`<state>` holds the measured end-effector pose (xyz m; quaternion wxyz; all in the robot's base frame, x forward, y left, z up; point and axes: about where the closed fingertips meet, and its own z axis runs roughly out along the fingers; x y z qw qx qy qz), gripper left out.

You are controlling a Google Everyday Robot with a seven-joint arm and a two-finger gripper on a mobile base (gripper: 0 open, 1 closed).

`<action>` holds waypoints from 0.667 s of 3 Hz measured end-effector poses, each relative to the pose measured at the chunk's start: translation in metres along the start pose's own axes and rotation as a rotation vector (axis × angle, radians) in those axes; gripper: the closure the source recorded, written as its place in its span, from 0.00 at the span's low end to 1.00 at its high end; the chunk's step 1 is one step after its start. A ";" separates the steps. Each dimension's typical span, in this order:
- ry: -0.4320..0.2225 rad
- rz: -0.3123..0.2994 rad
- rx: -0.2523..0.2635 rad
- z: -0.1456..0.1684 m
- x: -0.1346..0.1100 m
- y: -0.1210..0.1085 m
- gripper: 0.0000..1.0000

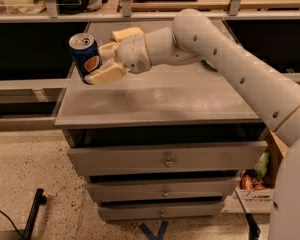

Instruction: Place pepsi can upright

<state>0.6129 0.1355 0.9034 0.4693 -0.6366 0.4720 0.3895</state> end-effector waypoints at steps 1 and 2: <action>-0.021 -0.167 0.024 -0.006 -0.007 -0.003 1.00; -0.028 -0.373 0.032 -0.009 -0.020 0.004 1.00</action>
Offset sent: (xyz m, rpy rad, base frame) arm -0.0199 -0.0100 0.0350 0.0805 -0.7189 0.1467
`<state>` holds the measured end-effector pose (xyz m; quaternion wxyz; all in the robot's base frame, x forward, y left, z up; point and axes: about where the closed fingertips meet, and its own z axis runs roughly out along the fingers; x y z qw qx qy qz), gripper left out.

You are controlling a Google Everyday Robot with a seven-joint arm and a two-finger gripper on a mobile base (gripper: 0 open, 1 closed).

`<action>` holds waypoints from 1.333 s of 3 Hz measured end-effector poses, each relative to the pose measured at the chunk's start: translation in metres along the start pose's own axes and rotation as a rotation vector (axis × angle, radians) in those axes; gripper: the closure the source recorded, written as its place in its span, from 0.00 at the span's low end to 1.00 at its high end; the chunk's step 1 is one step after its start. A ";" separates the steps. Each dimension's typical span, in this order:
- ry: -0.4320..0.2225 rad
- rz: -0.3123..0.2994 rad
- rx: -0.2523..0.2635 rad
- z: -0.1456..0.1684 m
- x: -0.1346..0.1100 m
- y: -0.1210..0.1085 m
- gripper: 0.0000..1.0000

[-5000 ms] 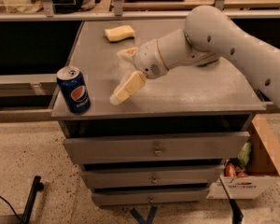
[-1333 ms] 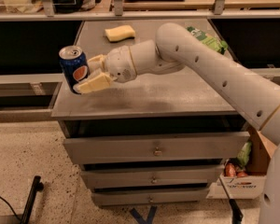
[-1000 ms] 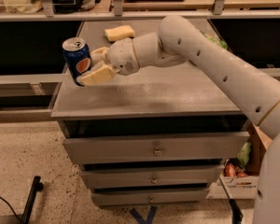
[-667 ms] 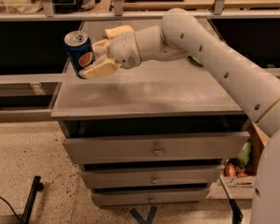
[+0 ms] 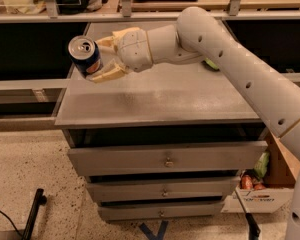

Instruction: Place pepsi can upright

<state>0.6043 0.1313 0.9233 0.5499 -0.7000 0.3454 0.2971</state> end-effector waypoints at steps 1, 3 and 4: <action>0.011 -0.200 0.021 -0.004 -0.016 0.004 1.00; 0.002 -0.355 0.059 -0.009 -0.031 0.008 1.00; 0.029 -0.392 0.039 -0.011 -0.027 0.008 1.00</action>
Offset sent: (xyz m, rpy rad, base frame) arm -0.0342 -0.0184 0.0341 0.0833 -0.4954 0.0112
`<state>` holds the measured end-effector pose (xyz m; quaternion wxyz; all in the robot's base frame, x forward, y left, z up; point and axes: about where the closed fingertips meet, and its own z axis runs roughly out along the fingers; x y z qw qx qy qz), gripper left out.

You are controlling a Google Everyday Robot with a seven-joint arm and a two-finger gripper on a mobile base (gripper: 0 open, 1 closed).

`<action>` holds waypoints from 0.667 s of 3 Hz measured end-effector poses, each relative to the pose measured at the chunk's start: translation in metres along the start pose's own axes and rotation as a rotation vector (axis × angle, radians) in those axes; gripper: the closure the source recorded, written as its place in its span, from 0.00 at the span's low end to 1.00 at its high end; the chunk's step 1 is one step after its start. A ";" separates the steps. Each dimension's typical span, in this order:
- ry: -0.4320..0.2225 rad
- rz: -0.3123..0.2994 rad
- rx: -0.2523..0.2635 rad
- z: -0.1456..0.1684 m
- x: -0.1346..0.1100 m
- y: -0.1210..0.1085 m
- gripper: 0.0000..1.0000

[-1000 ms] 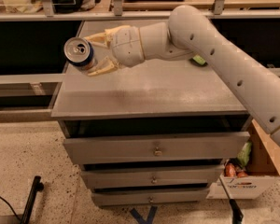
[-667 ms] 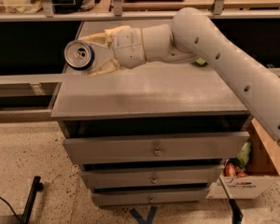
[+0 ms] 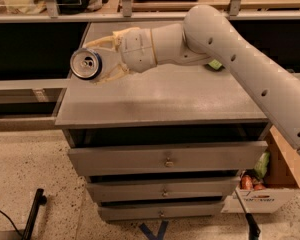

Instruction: Place pepsi can upright

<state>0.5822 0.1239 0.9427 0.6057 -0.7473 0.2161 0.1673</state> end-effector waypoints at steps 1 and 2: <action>0.005 -0.117 -0.039 -0.004 0.007 -0.002 1.00; -0.025 -0.246 -0.052 -0.006 0.012 -0.007 1.00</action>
Offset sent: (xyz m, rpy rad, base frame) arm 0.0257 -0.0147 0.0046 -0.0308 -0.3774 0.1583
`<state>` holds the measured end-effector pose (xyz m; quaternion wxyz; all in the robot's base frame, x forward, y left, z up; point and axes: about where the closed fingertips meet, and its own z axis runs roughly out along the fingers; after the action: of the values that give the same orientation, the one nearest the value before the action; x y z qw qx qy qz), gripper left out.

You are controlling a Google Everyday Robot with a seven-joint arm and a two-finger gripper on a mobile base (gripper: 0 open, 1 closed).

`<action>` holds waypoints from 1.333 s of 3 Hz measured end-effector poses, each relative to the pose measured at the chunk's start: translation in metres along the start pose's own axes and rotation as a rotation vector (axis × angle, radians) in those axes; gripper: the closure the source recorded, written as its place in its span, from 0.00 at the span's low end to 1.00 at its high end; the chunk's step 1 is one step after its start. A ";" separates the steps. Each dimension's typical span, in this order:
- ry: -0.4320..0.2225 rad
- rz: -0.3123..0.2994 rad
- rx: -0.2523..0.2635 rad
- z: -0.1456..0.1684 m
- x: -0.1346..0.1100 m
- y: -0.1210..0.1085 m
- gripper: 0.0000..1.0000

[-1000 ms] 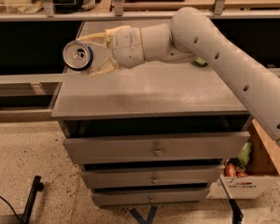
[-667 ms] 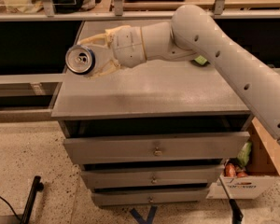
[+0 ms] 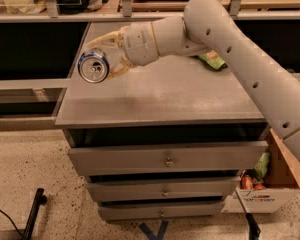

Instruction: Place pepsi can upright

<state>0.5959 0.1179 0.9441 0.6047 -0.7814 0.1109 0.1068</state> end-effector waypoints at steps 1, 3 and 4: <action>-0.037 -0.120 0.020 -0.001 0.003 -0.005 1.00; -0.065 -0.389 0.067 0.000 -0.010 -0.015 1.00; 0.000 -0.488 0.045 -0.001 -0.019 -0.015 1.00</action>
Offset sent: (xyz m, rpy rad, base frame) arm 0.0042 -0.0063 0.0171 0.1502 -0.3962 0.1507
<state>0.5824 0.1215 0.9642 0.6300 -0.7713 -0.0786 -0.0450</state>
